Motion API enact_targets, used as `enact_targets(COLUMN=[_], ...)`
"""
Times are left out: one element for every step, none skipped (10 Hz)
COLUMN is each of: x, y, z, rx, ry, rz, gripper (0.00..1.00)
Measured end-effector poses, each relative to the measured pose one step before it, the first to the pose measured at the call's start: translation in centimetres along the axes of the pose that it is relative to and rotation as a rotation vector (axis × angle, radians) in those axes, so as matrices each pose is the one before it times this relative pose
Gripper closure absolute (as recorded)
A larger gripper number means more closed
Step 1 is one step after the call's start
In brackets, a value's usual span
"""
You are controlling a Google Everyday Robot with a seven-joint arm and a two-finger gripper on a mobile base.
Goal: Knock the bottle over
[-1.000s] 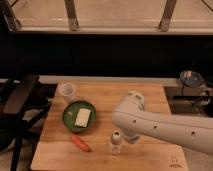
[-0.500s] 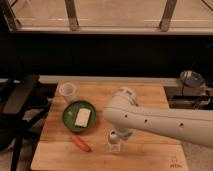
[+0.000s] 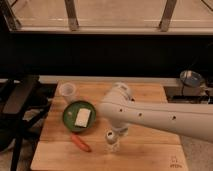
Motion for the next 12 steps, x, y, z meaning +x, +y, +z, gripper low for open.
enact_targets(x=[0.053,-0.191,0.008,0.023,-0.228,0.04,-0.183,-0.134,0.208,0.224,0.112,0.23], y=[-0.29,-0.277,-0.229,-0.3,-0.396,-0.339,-0.542,-0.417,-0.233,-0.53,-0.098,0.007], z=[-0.009,-0.026,-0.001,-0.04,-0.106,-0.081,-0.096,-0.089,0.001,-0.061,0.017,0.113], rx=[-0.00271,-0.00088,-0.00086,0.00007,-0.00026,0.00051,0.00045,0.00065,0.00202,0.00299,-0.00263,-0.00173], ry=[-0.00167,-0.00122,0.00178,0.00342,-0.00335,-0.00163,0.00074,-0.00103,0.00275,0.00168,-0.00009,0.00225], rz=[0.00053,-0.00476,-0.00208,-0.00221,-0.00272,0.00113,-0.00292,-0.00195,0.00313,-0.00114,-0.00391,-0.00198], gripper=[0.77,0.77,0.77,0.77,0.77,0.77,0.77,0.77,0.77,0.77,0.77,0.77])
